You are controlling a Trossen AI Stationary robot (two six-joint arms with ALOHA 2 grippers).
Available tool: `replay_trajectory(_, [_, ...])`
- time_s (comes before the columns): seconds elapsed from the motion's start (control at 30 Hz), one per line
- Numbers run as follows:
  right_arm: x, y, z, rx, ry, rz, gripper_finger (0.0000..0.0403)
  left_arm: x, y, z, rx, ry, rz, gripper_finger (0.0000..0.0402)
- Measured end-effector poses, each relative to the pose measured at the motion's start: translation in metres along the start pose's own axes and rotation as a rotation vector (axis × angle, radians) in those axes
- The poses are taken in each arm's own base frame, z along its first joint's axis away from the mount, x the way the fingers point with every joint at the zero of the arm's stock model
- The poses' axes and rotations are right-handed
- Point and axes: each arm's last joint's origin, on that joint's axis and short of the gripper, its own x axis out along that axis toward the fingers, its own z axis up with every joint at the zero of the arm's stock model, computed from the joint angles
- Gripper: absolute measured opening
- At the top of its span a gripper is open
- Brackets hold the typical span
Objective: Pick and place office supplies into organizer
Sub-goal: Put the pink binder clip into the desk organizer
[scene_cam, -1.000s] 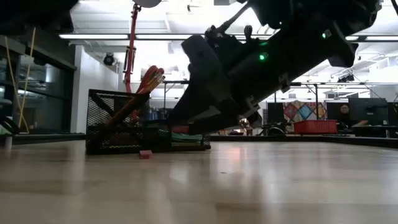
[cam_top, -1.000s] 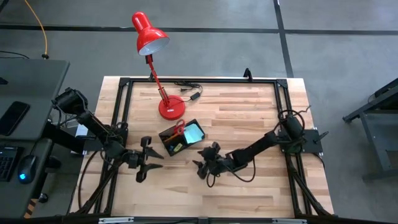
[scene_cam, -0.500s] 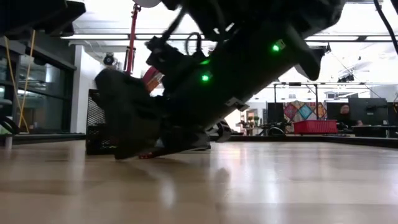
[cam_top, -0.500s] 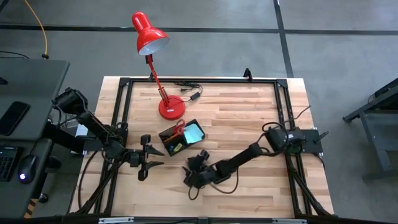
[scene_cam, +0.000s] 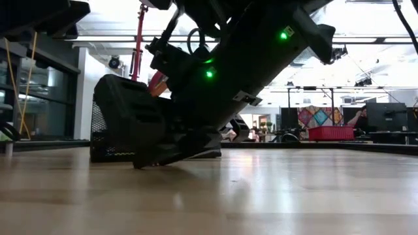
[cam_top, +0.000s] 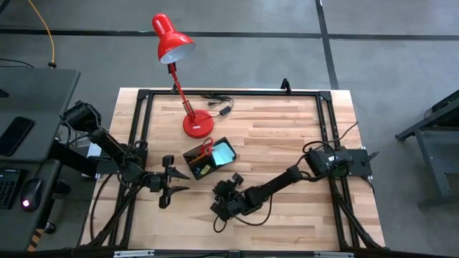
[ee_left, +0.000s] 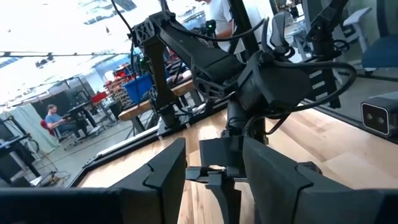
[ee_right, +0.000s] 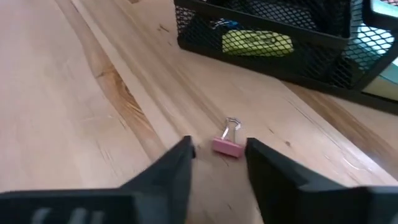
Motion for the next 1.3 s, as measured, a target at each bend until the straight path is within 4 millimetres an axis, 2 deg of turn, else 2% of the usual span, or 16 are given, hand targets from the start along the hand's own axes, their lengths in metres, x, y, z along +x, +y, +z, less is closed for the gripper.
replay_trajectory(0.2, [-0.003,0.001,-0.005,-0.042,0.006,-0.007,0.0017,0.0,0.0,0.0,-0.003,0.0,0.0,0.0152])
replay_trajectory(0.4, [-0.004,0.002,-0.006,-0.068,-0.008,-0.016,0.0003,0.0,0.0,-0.001,0.0,0.008,-0.004,0.0152])
replay_trajectory(0.63, [-0.013,0.002,-0.006,-0.113,0.01,-0.022,0.0008,0.0,-0.001,-0.002,-0.007,0.018,-0.009,0.0152])
replay_trajectory(0.77, [-0.012,0.0,-0.005,-0.085,0.029,-0.023,0.005,0.0,-0.001,-0.003,-0.005,0.024,-0.011,0.0152])
replay_trajectory(0.97, [0.001,-0.011,0.008,-0.04,0.056,-0.02,0.0178,0.0,-0.001,-0.003,-0.004,0.023,-0.012,0.0152])
replay_trajectory(1.07, [0.007,-0.014,0.014,-0.008,0.056,-0.001,0.0226,0.0,-0.001,-0.003,-0.001,0.026,-0.013,0.0152])
replay_trajectory(1.17, [0.012,-0.015,0.019,0.015,0.042,0.012,0.0247,0.0,-0.002,-0.003,0.0,0.026,-0.013,0.0152])
replay_trajectory(1.3, [0.017,-0.018,0.026,0.12,0.016,0.018,0.0237,0.0,-0.002,-0.003,0.0,0.026,-0.013,0.0152])
